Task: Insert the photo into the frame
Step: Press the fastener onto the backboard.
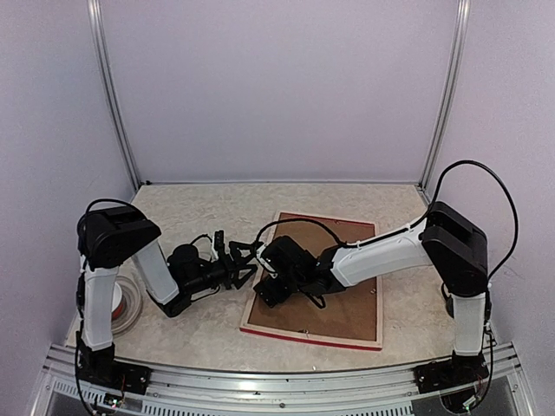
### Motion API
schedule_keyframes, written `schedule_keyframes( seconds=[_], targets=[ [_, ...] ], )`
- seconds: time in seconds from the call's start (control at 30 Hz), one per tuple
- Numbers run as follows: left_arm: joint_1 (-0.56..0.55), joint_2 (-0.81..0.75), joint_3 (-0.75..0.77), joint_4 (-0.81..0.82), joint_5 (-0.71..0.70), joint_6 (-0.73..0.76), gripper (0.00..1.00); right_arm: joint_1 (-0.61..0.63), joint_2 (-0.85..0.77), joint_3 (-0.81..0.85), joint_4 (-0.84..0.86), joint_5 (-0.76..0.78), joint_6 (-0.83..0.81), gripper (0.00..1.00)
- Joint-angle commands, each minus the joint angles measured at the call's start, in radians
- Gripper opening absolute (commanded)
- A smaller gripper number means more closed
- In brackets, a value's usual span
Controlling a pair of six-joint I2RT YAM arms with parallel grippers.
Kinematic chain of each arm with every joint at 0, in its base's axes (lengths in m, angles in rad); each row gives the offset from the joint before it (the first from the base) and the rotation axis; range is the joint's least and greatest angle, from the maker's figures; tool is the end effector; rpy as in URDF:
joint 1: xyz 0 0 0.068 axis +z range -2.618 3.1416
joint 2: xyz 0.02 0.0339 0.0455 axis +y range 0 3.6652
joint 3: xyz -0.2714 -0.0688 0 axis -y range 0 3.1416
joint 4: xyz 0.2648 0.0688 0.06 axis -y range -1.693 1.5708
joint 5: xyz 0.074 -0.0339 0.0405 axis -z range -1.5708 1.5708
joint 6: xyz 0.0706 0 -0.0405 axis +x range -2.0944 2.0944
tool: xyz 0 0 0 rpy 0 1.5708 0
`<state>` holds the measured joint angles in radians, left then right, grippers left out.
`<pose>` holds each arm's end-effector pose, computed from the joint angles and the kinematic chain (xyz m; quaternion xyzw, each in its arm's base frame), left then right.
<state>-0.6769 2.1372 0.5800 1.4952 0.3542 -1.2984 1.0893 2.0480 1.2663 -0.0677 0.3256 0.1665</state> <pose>0.2724 -0.2503 0.0699 -0.1045 0.7198 -0.6334 0.2641 0.2367 0.4042 0.1048 -0.3598 0.8522 0.0819 0.3709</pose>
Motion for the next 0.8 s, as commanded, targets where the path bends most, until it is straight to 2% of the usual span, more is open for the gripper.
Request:
schedule_keyframes(
  seconds=[0.0, 0.27, 0.47, 0.77],
  targets=[
    [-0.064, 0.032, 0.026, 0.053, 0.1, -0.036, 0.99, 0.022, 0.116, -0.071, 0.008, 0.085, -0.021, 0.99],
    [-0.063, 0.03, 0.015, 0.059, 0.094, -0.039, 0.99, 0.022, 0.114, -0.118, 0.06, 0.144, -0.031, 0.99],
    [-0.062, 0.029, 0.011, 0.06, 0.092, -0.039, 0.99, 0.02, 0.089, -0.151, 0.087, 0.102, -0.052, 0.99],
    [-0.064, 0.025, 0.005, 0.066, 0.095, -0.042, 0.99, 0.02, 0.107, -0.129, 0.036, 0.14, -0.087, 0.99]
  ],
)
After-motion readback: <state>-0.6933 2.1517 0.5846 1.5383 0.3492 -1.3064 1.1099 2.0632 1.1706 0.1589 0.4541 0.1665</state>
